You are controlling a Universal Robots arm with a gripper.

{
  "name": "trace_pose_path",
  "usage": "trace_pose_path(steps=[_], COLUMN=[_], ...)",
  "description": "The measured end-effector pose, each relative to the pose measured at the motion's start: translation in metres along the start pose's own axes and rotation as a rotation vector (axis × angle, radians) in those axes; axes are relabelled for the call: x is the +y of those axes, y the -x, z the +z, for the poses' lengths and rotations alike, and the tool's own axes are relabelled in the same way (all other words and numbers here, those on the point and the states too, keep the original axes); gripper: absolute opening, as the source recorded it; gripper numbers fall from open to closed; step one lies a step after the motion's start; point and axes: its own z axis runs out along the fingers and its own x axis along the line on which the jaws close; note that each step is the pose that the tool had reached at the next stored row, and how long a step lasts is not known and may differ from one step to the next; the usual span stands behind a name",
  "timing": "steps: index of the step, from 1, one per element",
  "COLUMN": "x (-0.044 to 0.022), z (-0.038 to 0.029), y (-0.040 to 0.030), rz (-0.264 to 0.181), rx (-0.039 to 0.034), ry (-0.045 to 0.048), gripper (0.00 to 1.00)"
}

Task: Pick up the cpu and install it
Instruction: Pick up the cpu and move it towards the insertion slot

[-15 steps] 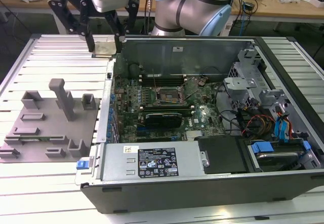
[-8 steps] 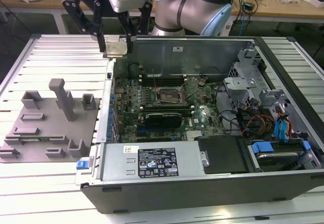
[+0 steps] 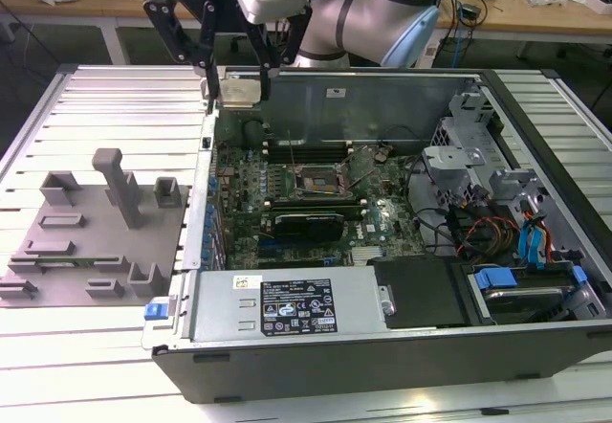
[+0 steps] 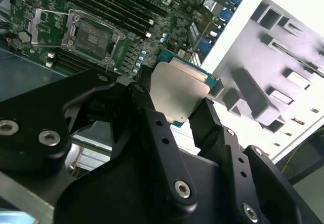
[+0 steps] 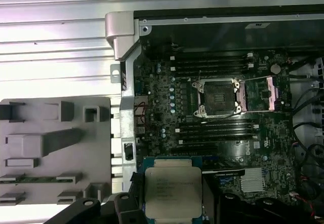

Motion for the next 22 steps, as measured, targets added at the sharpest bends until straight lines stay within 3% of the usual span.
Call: trace_pose_path(steps=[16,22], x=[0.0011,0.0022], z=[0.0005,0.0008], y=[0.0207,0.0415], rz=[0.000,0.000], rx=[-0.0001,0.0002], ry=[0.0001,0.0000], gripper=[0.55,0.55])
